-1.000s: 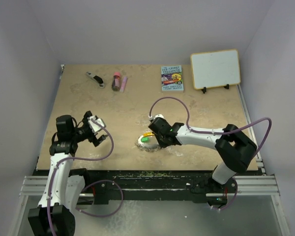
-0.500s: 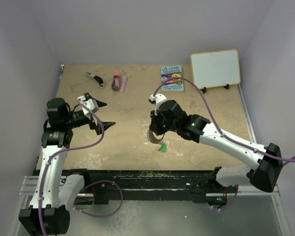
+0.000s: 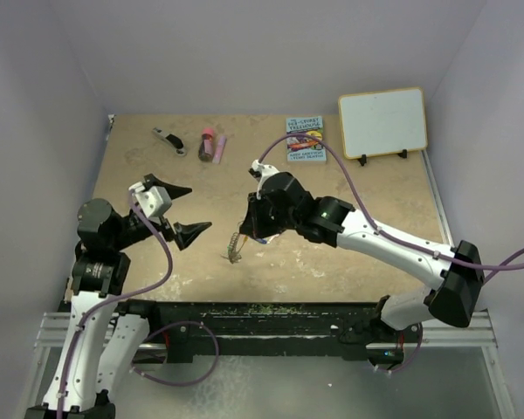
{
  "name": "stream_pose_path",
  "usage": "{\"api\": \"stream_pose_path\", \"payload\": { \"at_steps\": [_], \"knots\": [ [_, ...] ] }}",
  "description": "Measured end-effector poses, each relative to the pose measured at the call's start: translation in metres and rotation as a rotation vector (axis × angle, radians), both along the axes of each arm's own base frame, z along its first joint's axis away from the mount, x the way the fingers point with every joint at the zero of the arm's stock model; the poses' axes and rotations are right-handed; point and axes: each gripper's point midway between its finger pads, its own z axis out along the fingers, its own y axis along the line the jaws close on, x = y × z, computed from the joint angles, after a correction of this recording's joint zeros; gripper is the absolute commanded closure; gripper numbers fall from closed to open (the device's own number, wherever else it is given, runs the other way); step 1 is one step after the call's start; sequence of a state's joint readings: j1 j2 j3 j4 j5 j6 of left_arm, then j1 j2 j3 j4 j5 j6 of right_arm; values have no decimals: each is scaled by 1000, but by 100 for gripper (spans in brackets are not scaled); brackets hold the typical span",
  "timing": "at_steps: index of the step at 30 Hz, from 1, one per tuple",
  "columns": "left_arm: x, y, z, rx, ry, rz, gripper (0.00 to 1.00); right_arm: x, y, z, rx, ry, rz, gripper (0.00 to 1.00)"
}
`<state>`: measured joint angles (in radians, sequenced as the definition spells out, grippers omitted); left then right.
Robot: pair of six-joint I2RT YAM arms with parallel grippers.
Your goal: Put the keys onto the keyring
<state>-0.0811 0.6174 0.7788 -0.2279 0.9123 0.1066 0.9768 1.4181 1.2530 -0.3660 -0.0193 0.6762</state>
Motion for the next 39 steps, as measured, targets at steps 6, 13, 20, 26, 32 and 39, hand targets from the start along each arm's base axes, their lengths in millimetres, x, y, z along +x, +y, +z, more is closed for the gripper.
{"api": "stream_pose_path", "payload": {
  "at_steps": [6,13,20,26,32,39],
  "knots": [
    [4,-8,-27,-17,58,-41,2,-18,25,20,92,17,16,100],
    [-17,-27,-57,19,105,-144,2,-30,47,33,136,12,26,100],
    [-28,-38,-54,14,87,-225,2,-31,50,39,142,-3,16,100],
    [-39,-44,-64,42,99,-312,2,-34,53,43,146,-22,32,100],
    [-53,-49,-68,62,49,-431,20,-42,57,47,150,-50,104,100],
    [-59,-52,-66,78,-16,-500,38,-50,53,55,156,-86,155,100]
  ]
}}
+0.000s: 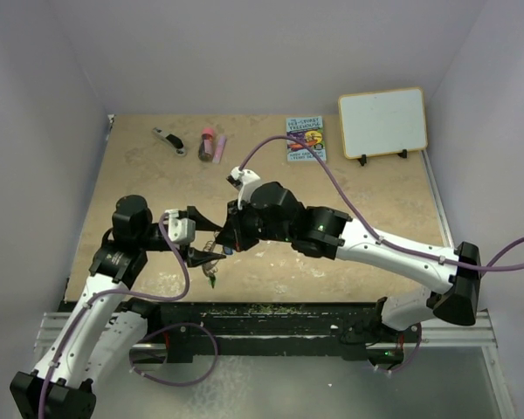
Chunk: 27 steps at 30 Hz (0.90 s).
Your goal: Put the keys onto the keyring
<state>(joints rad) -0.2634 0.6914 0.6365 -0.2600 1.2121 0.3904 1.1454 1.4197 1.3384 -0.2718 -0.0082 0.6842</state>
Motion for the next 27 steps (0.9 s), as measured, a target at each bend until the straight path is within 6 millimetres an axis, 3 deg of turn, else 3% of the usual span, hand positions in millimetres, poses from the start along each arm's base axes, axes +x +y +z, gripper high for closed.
{"api": "stream_pose_path", "payload": {
  "at_steps": [15,17,19,20,24,27],
  "knots": [
    [-16,-3,25,-29,-14,-103,44,-10,-21,-4,-35,-78,64,100],
    [-20,-3,25,-30,1,-122,38,-11,-23,-5,-39,-86,69,100],
    [-22,-3,25,-29,18,-134,16,-12,-26,-6,-44,-91,73,100],
    [-22,-4,26,-28,16,-137,10,-12,-26,-5,-43,-95,74,100],
    [-18,-4,32,-16,2,-120,8,-13,-28,-3,-42,-107,79,100],
    [-17,-4,39,-18,-26,-119,12,-14,-28,-2,-40,-111,82,100]
  ]
}}
